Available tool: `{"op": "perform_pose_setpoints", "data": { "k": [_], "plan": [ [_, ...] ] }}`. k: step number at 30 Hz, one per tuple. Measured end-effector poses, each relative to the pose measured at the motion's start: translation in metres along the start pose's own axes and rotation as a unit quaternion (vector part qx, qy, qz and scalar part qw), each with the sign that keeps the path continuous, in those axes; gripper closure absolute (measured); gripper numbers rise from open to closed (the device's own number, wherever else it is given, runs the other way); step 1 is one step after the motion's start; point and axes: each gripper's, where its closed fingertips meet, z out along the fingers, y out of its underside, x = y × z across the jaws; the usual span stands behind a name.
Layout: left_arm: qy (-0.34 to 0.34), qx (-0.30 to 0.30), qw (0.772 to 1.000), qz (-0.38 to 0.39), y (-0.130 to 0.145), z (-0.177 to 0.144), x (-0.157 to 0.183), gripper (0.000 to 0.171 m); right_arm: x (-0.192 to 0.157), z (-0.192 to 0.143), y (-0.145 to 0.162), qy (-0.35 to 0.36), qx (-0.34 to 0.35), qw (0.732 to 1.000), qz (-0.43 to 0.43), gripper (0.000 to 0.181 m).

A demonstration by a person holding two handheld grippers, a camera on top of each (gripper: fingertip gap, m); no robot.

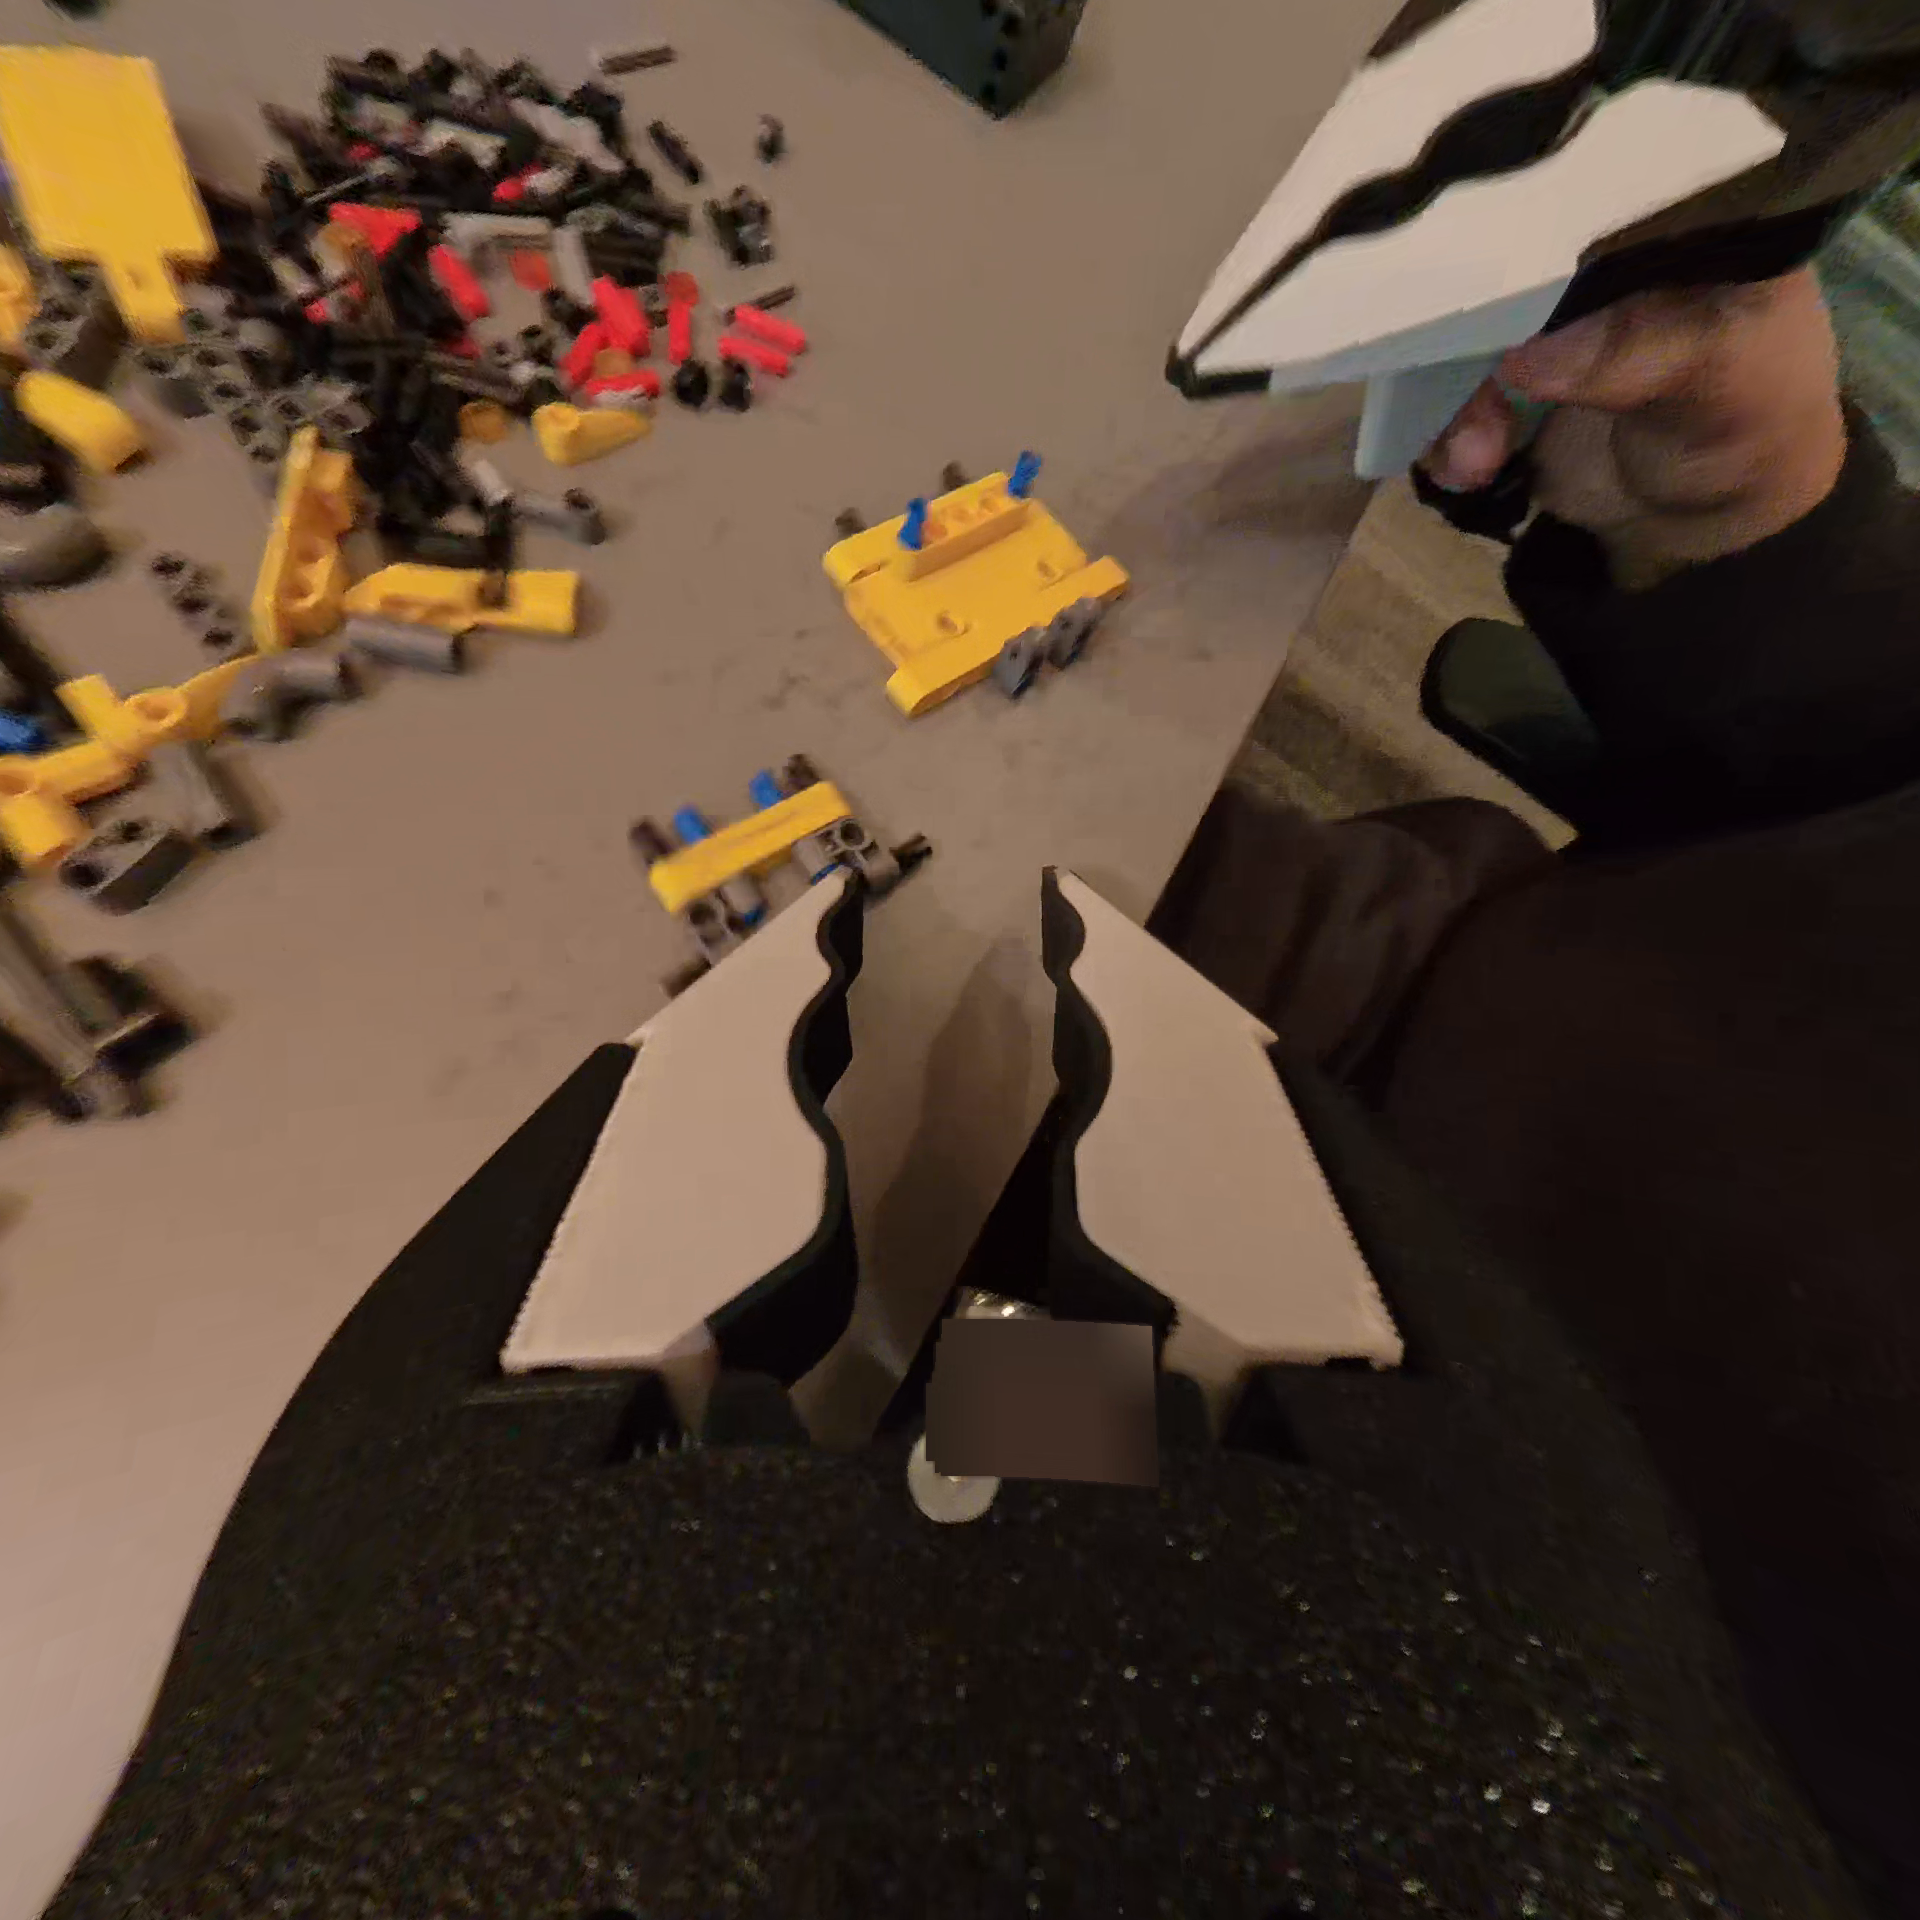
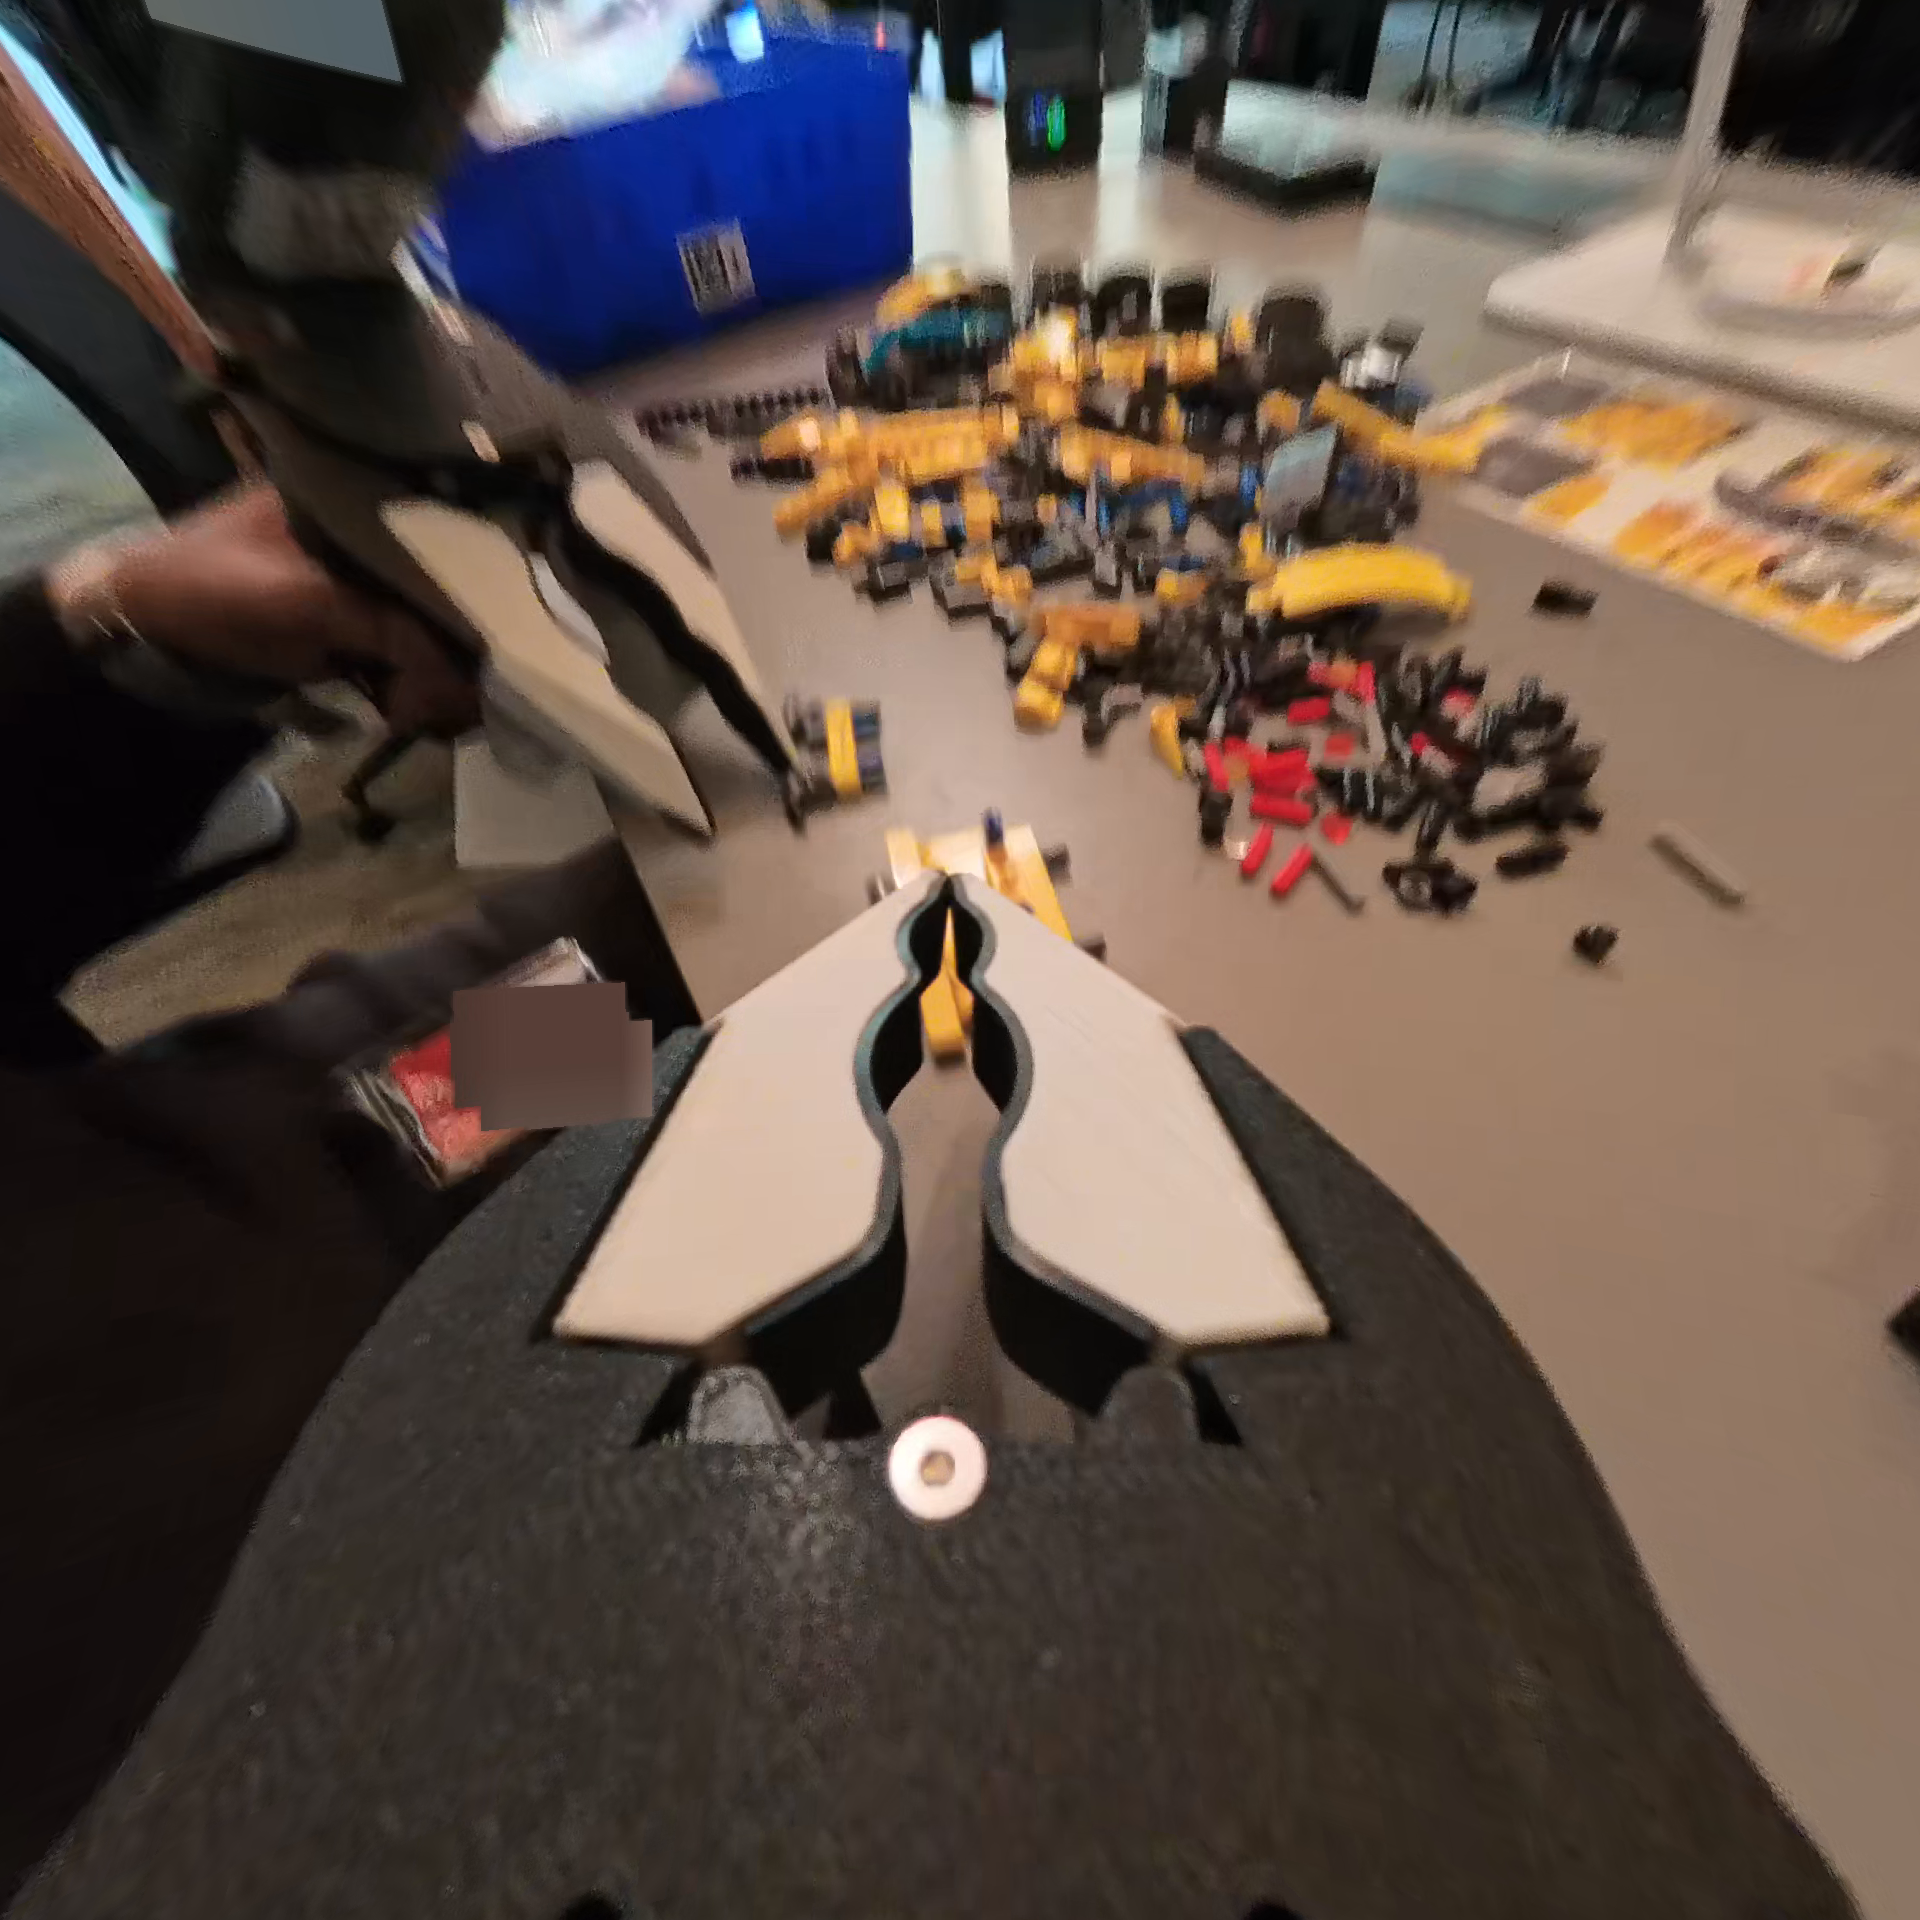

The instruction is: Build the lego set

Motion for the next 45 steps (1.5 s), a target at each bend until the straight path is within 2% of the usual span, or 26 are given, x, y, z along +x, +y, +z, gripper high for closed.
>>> {"op": "perform_pose_setpoints", "data": {
  "k": [3,5,7,10,14,17,21,24,30,34,40,42,45],
  "plan": [
    [0.003,0.013,0.999,0.029,-0.006,0.005,0.012,0.137,-0.018,-0.002,-0.031,-0.012,0.035,0.999,-0.008,0.179],
    [-0.003,0.031,0.999,0.044,-0.01,-0.003,0.014,0.138,-0.029,0.012,-0.033,-0.025,0.001,1.0,-0.014,0.17],
    [-0.015,0.056,0.997,0.043,-0.013,-0.017,0.01,0.138,-0.04,0.032,-0.033,-0.044,-0.028,0.998,-0.042,0.17],
    [-0.03,0.106,0.993,0.035,-0.013,-0.041,0.005,0.138,-0.05,0.057,-0.027,-0.065,-0.089,0.987,-0.119,0.168],
    [-0.017,0.176,0.984,0.018,-0.004,-0.065,0.006,0.138,-0.047,0.082,-0.019,-0.1,-0.17,0.94,-0.277,0.168],
    [-0.004,0.222,0.975,0.002,-0.001,-0.076,0.006,0.138,-0.04,0.096,0.0,-0.142,-0.254,0.898,-0.331,0.167],
    [0.012,0.235,0.972,-0.014,0.003,-0.084,0.003,0.138,-0.045,0.104,0.003,-0.195,-0.295,0.873,-0.337,0.168],
    [0.018,0.239,0.971,-0.021,0.004,-0.084,0.001,0.138,-0.044,0.108,0.007,-0.205,-0.321,0.86,-0.338,0.168],
    [0.013,0.232,0.973,-0.016,0.008,-0.08,0.002,0.138,-0.048,0.107,0.01,-0.225,-0.343,0.848,-0.336,0.171],
    [0.0,0.226,0.974,-0.007,0.006,-0.077,0.003,0.138,-0.048,0.104,0.004,-0.223,-0.331,0.853,-0.335,0.17],
    [-0.006,0.212,0.977,0.004,0.001,-0.072,0.005,0.138,-0.046,0.105,0.014,-0.225,-0.333,0.847,-0.348,0.168],
    [-0.01,0.215,0.976,0.008,-0.003,-0.074,0.006,0.138,-0.048,0.106,0.016,-0.231,-0.33,0.845,-0.352,0.173],
    [-0.016,0.214,0.977,0.014,-0.007,-0.073,0.009,0.138,-0.05,0.104,0.008,-0.23,-0.312,0.858,-0.336,0.173]
  ]
}}
